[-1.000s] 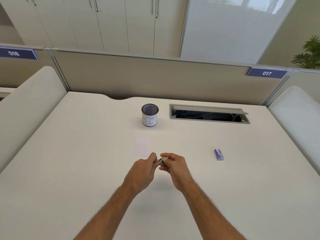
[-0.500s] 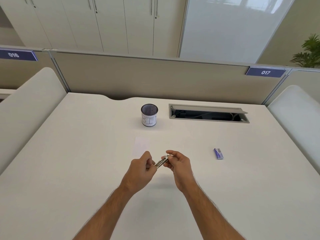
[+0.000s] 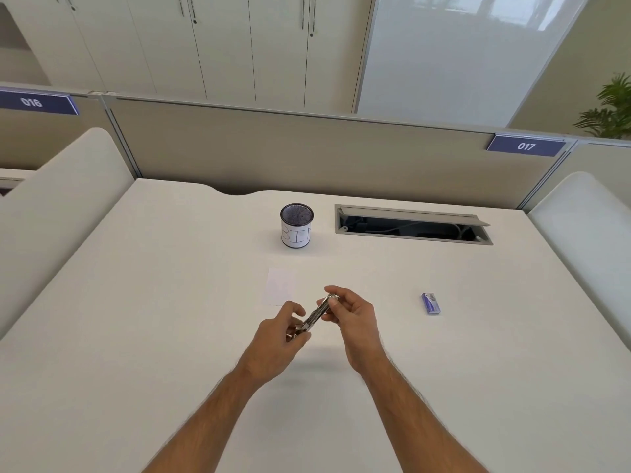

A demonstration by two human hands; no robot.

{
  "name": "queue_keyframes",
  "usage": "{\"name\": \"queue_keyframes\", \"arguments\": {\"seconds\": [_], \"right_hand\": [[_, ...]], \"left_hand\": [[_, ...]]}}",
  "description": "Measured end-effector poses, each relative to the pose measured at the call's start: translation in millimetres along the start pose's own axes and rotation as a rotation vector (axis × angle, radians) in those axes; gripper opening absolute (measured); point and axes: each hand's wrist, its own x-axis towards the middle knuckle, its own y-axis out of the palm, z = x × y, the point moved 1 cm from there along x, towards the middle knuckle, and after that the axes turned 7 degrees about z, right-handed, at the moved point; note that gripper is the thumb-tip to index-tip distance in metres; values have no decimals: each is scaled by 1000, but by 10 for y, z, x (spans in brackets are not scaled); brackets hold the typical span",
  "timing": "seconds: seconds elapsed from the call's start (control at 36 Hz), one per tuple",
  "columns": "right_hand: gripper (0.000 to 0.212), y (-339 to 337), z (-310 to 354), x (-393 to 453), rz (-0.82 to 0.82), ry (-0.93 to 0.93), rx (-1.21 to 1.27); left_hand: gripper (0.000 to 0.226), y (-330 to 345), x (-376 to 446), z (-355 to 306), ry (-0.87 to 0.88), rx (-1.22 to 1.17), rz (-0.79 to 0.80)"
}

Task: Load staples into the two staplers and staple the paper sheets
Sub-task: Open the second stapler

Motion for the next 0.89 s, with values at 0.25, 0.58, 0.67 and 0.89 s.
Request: {"name": "queue_keyframes", "arguments": {"seconds": [0.25, 0.58, 0.67, 0.89], "right_hand": [[23, -16, -34, 19, -61, 40, -27], [13, 206, -76, -176, 14, -271, -776], [14, 224, -105, -177, 59, -304, -893], [25, 314, -84, -168, 112, -268, -1124]], "left_hand": [[7, 23, -5, 35, -1, 14, -54], [5, 49, 42, 127, 19, 86, -197], [4, 60, 47, 128, 34, 98, -201], [6, 81, 4, 180, 9, 147, -203]]}}
